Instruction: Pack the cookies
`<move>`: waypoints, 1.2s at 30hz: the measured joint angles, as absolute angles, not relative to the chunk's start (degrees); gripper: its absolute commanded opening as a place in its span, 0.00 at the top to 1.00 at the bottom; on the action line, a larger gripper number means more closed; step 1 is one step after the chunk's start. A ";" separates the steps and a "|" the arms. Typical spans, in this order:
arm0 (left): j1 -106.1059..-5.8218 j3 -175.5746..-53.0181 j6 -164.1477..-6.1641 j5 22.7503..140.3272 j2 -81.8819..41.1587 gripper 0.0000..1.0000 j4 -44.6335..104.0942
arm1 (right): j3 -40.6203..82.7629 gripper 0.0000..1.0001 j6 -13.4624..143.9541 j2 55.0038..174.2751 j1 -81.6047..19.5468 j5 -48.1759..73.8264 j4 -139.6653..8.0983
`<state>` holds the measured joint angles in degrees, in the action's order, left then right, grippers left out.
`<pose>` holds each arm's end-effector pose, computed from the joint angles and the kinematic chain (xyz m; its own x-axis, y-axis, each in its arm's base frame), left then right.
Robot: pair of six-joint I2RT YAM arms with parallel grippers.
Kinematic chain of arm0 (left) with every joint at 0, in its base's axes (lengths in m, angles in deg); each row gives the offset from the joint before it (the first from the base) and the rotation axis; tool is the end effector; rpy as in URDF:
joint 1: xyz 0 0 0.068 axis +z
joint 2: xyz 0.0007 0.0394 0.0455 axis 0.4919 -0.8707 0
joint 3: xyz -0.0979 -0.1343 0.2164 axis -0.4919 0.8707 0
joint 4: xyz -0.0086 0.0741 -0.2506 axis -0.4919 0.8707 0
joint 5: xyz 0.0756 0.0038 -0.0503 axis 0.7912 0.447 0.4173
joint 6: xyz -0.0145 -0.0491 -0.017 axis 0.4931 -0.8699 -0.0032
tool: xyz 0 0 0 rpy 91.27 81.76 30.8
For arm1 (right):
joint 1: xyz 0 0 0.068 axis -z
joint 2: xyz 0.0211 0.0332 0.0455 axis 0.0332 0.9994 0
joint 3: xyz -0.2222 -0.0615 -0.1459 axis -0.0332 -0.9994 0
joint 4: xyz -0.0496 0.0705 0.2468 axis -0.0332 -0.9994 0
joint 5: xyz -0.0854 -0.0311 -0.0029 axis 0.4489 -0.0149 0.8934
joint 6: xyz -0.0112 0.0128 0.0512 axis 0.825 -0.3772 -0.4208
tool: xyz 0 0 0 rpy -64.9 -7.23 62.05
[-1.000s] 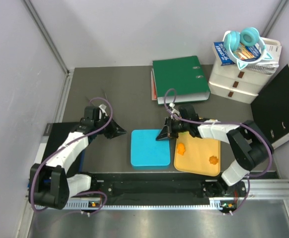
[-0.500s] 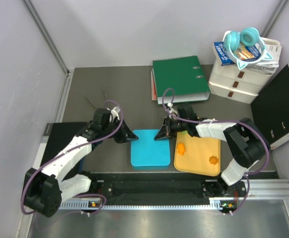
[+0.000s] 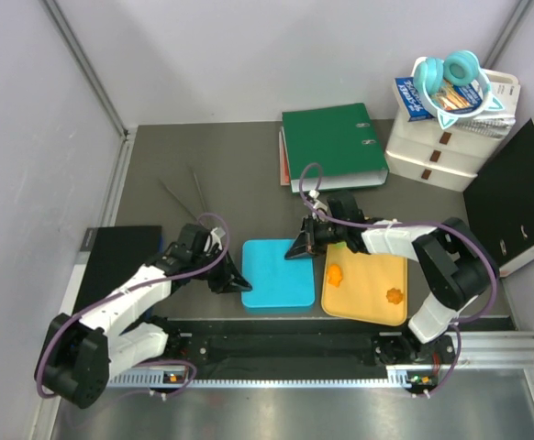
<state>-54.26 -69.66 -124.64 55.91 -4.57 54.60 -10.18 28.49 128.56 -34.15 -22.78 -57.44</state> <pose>0.1601 -0.0958 0.1774 -0.9639 -0.2660 -0.0072 -0.1754 0.6557 -0.7344 0.2560 0.1903 0.1571 -0.9775 -0.0231 -0.2098 -0.1928 0.5025 0.8428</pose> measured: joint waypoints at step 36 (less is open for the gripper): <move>-53.80 -108.01 -114.79 88.59 -22.32 0.49 67.10 | -4.72 0.23 40.18 90.86 -36.67 1.35 -81.64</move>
